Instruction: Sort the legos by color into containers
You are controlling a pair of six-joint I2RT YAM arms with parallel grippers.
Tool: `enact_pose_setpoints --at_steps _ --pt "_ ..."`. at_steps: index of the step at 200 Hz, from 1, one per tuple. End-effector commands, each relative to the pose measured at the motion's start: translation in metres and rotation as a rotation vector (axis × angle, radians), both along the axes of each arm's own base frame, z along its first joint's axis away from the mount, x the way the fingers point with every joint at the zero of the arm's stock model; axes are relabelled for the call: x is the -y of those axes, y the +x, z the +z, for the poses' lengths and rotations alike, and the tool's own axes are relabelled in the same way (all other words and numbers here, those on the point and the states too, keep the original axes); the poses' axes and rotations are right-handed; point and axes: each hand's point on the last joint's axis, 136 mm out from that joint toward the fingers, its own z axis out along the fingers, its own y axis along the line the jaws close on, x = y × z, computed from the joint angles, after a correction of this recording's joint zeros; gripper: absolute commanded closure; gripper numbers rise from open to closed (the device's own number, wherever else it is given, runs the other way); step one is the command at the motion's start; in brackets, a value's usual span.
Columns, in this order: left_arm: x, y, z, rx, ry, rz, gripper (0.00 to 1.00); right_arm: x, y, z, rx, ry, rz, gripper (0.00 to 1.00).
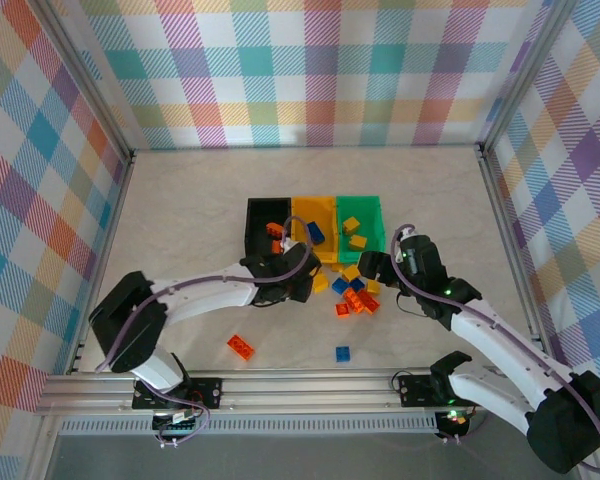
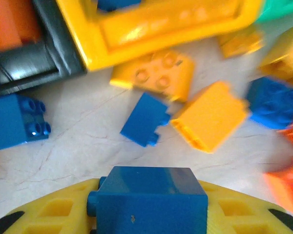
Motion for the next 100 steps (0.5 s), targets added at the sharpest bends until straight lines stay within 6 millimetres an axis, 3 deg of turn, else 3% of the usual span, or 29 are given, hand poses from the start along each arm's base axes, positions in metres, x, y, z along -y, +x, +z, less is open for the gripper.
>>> enact_pose_setpoints --at_steps 1,24,55,100 --pt "0.017 0.022 0.049 0.053 -0.08 0.015 0.58 0.002 -0.001 -0.004 0.002 0.002 -0.009 0.21" --pt "0.031 0.061 0.057 0.04 -0.103 0.053 0.61 0.003 -0.003 -0.007 -0.01 0.001 -0.012 0.21" --pt "0.042 0.113 0.047 0.028 -0.077 0.118 0.61 0.006 -0.006 -0.007 -0.012 -0.002 -0.017 0.21" --pt "0.044 0.152 0.026 0.009 -0.023 0.197 0.59 0.007 -0.01 -0.005 -0.007 -0.003 -0.009 0.21"
